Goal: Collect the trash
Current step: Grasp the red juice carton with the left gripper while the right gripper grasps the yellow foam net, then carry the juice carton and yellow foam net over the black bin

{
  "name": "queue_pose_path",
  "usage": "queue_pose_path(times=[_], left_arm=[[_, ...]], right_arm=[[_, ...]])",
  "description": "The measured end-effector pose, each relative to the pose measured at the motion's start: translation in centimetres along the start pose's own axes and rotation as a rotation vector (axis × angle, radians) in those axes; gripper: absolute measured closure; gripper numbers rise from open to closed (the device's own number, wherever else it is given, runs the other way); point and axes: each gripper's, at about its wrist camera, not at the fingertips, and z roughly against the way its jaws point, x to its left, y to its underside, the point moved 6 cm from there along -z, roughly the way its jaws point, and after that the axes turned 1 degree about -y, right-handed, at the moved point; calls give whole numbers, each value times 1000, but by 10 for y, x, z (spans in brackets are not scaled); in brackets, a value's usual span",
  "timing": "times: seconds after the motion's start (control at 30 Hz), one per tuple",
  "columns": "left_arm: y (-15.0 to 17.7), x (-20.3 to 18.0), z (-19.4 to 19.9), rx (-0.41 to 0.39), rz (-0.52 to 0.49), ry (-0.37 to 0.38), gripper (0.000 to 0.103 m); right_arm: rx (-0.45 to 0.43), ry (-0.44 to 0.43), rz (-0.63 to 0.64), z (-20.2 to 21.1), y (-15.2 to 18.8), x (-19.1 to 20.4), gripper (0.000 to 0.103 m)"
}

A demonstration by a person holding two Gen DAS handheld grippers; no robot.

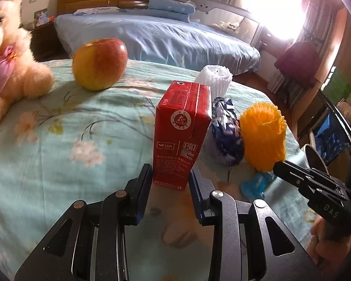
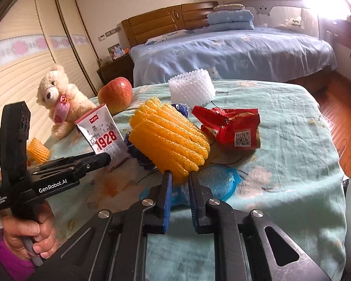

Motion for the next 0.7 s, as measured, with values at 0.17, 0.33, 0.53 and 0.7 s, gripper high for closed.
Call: queue_pose_path(times=[0.17, 0.33, 0.53, 0.7], left_arm=[[14, -6, 14, -2, 9, 19, 72], [21, -23, 24, -4, -2, 52, 73], [27, -57, 31, -5, -40, 108, 73], [31, -84, 34, -1, -73, 142, 73]], right_arm=[[-18, -9, -17, 16, 7, 2, 90], [-37, -1, -38, 32, 13, -3, 91], [-49, 22, -72, 50, 23, -16, 91], [-58, 45, -93, 65, 32, -28, 91]])
